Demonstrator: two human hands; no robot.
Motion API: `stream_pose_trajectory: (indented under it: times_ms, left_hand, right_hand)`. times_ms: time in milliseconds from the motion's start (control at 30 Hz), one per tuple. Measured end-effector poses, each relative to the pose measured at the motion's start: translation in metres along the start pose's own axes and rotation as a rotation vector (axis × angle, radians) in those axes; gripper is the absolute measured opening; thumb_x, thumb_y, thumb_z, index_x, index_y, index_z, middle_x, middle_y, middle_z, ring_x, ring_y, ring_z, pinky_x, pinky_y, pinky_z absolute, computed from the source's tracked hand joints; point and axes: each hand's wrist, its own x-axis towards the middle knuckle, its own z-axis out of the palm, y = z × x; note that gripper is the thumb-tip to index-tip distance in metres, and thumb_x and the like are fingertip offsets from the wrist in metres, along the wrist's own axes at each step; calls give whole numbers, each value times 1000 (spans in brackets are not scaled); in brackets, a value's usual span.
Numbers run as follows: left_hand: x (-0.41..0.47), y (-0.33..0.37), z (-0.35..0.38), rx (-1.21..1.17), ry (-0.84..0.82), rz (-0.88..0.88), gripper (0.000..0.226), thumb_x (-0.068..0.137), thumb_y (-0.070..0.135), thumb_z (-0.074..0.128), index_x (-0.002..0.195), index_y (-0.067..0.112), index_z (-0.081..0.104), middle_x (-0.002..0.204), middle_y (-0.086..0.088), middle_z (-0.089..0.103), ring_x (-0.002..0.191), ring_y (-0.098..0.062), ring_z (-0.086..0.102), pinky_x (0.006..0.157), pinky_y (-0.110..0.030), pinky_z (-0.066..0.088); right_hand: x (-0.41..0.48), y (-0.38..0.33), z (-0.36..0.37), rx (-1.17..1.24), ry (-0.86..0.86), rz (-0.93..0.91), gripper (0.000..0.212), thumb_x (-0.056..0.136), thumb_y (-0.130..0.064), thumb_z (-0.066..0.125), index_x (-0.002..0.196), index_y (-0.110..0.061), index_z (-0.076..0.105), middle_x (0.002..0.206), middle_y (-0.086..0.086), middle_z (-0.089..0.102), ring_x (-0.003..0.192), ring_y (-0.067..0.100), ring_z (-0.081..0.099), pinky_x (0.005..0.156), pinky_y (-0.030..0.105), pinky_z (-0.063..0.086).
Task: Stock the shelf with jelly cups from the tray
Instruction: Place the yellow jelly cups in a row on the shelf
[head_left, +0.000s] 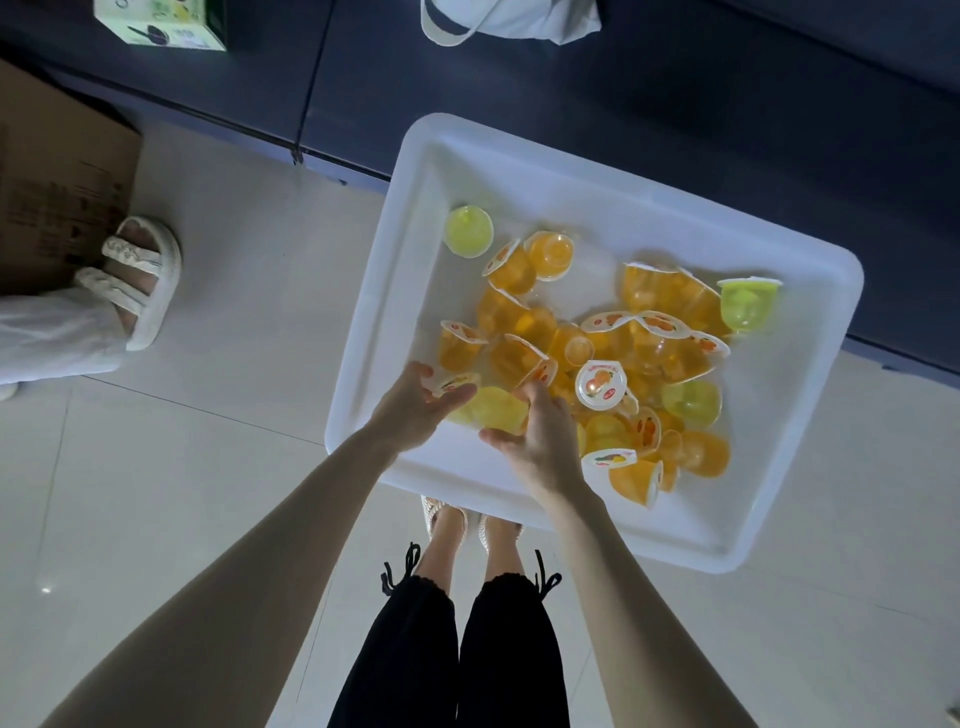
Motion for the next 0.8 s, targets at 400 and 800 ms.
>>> stream_pose_trajectory:
  times_ms: [400,800]
  left_hand:
    - [24,-6,35,-495,47,-202,55,77,36,75,119,10,52,116,-9,62,105,-25,60,75,-31,53]
    - [-66,36,24,-787,83,-38,38,83,15,69,115,-2,56,108,-16,67,94,-26,68,76,-30,56]
  right_hand:
    - [-8,4,-19,372,253,4,49,71,-23,82,109,-14,51,101,1,64,87,18,62,72,26,54]
    - [-50,-18,-78,785,222,148,41,80,-22,75,113,-16,52,82,-10,55,75,10,56,64,28,50]
